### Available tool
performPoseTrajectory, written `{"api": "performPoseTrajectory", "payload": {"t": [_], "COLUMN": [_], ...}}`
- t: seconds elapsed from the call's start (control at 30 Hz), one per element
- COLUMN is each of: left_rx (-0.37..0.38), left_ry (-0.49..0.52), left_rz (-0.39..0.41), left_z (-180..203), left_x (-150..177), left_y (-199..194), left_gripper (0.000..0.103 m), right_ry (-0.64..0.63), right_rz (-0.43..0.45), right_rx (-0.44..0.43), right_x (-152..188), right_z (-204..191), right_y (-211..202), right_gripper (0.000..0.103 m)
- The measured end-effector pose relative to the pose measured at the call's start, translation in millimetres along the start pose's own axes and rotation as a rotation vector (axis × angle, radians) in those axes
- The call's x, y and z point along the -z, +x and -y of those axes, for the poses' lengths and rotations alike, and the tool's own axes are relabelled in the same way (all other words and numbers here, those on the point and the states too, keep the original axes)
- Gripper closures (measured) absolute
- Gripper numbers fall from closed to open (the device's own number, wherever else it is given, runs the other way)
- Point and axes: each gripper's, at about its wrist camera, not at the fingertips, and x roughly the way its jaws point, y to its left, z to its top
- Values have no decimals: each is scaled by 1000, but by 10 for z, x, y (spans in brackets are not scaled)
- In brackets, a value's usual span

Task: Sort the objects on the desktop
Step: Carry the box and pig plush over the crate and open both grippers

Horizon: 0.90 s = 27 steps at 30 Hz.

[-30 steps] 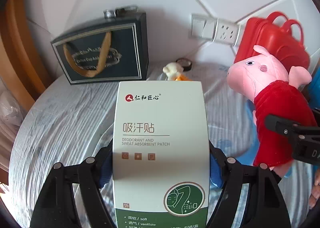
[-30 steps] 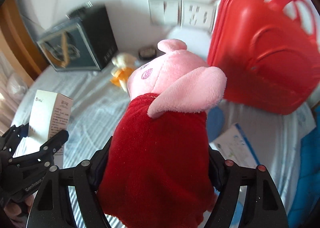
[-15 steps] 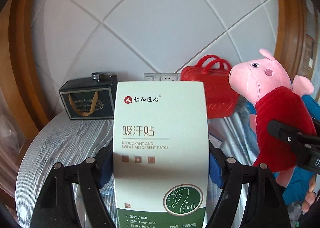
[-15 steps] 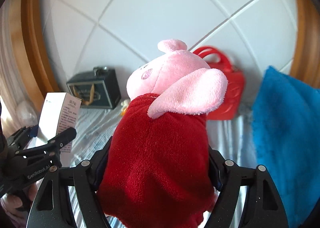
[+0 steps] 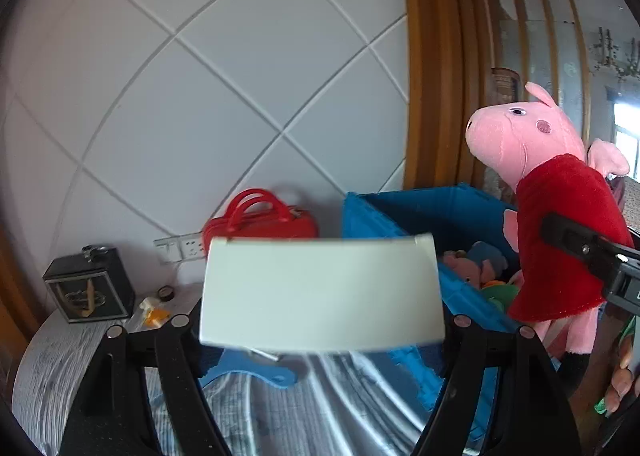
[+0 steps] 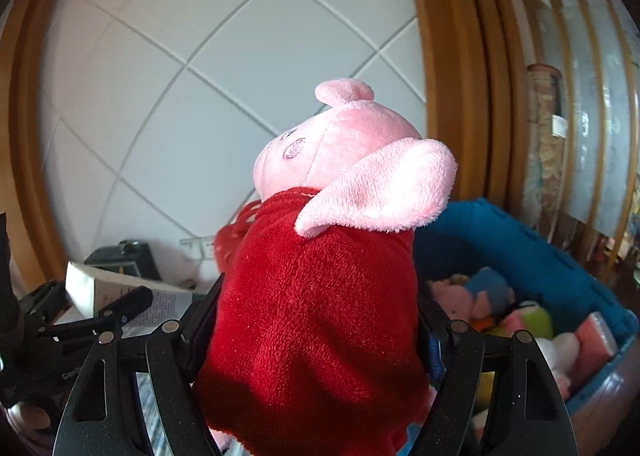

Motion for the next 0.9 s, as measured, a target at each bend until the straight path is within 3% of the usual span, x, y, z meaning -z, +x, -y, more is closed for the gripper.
{"api": "performPoseTrajectory", "payload": {"t": [0.23,0.43,0.6,0.73,0.9], "left_rx": [140,198,211,188,153], "left_ry": [62,136,175,187,197], "left_rz": [-6,-74,-129,-140,-139], "left_z": [1310,2078,2419,2433,2430], "left_x": [-327,-397,-366,-321,-268], "left_y": [451,919,1126,1147,1089], "left_gripper": [27,27,27,26,18], "right_ry": [53,81,97,106,98], "right_rz": [37,-2,-55,-84,-92], "right_rx": [115,184,196,197,188], "right_x": [-112,-86,103,195,236], "right_z": [1263,2106,2528,2635,2709], "right_y": [-170,56,232,322,382], "right_gripper": [24,24,24,22,21]}}
